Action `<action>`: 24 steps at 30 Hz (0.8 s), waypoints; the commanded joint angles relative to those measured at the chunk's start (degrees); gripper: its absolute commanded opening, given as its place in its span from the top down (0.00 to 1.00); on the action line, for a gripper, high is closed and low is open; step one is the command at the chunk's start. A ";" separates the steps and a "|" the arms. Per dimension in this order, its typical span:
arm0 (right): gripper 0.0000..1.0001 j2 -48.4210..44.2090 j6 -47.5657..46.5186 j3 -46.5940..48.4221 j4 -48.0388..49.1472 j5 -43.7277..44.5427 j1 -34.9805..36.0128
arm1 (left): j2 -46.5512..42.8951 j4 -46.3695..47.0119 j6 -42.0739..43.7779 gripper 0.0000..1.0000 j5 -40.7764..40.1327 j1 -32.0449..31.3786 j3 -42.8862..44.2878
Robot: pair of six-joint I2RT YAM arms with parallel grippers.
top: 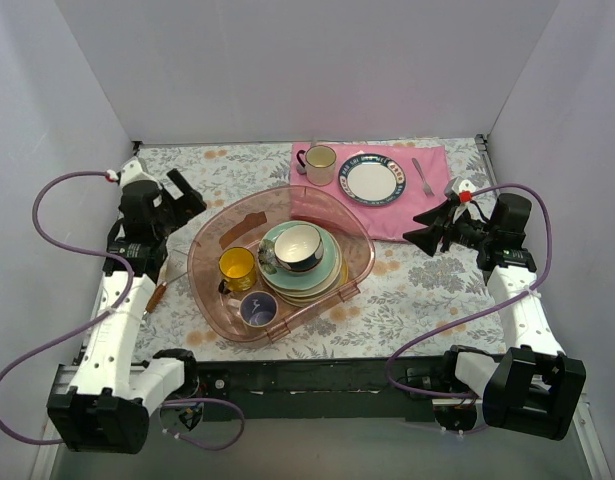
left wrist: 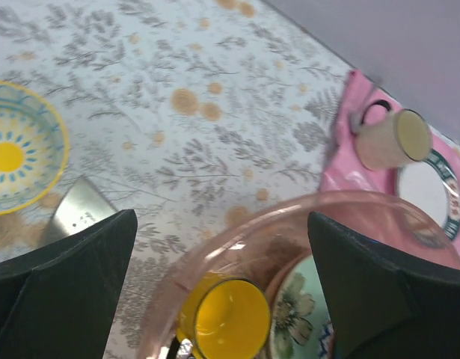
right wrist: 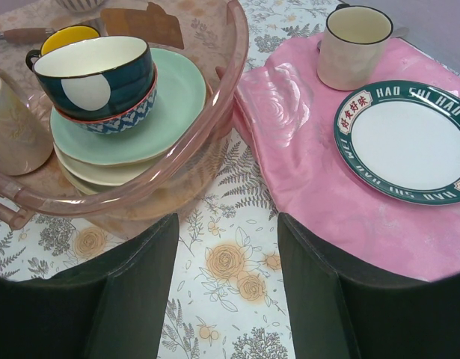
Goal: Place the mixed dishes into the plastic bin
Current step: Pick up the bowl from the center of the board.
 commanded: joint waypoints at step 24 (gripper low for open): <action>0.37 -0.04 -0.69 1.92 0.00 -1.80 -0.50 | 31.98 3.34 5.30 0.22 -1.11 20.79 2.36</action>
